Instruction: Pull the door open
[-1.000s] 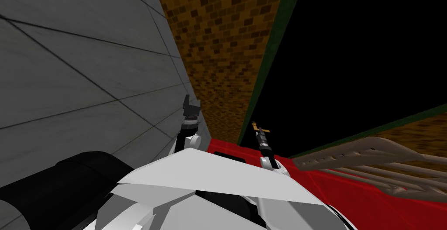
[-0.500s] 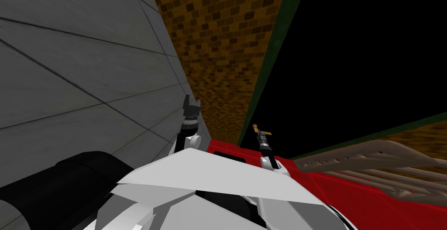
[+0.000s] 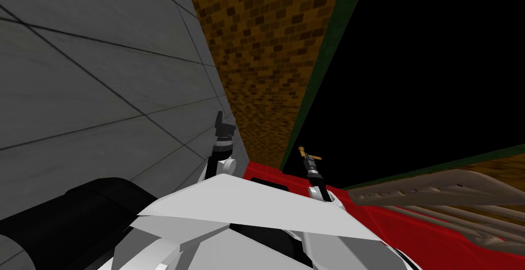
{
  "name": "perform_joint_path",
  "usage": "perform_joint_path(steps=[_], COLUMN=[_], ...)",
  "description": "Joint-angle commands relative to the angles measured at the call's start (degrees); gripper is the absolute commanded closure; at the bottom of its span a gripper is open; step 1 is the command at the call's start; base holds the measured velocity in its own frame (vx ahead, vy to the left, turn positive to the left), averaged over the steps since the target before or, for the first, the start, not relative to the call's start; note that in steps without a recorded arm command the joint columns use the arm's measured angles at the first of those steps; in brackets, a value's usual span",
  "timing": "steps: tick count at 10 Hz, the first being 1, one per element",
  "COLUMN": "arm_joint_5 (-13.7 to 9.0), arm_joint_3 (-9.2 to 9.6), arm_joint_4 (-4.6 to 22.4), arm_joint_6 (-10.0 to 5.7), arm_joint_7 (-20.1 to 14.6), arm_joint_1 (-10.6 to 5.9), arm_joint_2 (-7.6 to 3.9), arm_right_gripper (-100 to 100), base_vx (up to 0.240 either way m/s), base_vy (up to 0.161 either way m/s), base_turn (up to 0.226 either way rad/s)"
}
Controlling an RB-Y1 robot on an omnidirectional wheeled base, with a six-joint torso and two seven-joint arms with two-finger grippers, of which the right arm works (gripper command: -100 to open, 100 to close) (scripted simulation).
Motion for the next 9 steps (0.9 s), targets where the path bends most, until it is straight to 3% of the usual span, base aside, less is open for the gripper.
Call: perform_joint_path(steps=[1,2,3,5,7,9], arm_joint_5=[0.12,0.20,0.20,0.40,0.49,0.66], arm_joint_3=[0.29,0.58,0.58,1.21,1.53,2.08], arm_joint_4=[1.87,2.17,2.17,2.84,3.17,3.75], arm_joint_6=[-1.38,-2.32,-2.32,-4.42,-5.46,-7.29], arm_joint_7=[-0.84,-1.95,-1.95,-4.41,-5.63,-7.77], arm_joint_1=[-0.22,0.35,0.35,1.59,2.20,3.29], arm_joint_2=[-0.47,-1.48,-1.48,-3.73,-4.84,-6.80], arm_right_gripper=[100,100,100,100,100,100], base_vx=[-0.137,-0.132,-0.105,-0.146,-0.133,-0.142], base_vy=[-0.034,-0.003,-0.005,-0.019,-0.043,-0.030], base_turn=[0.079,0.113,0.050,0.171,0.137,0.185])
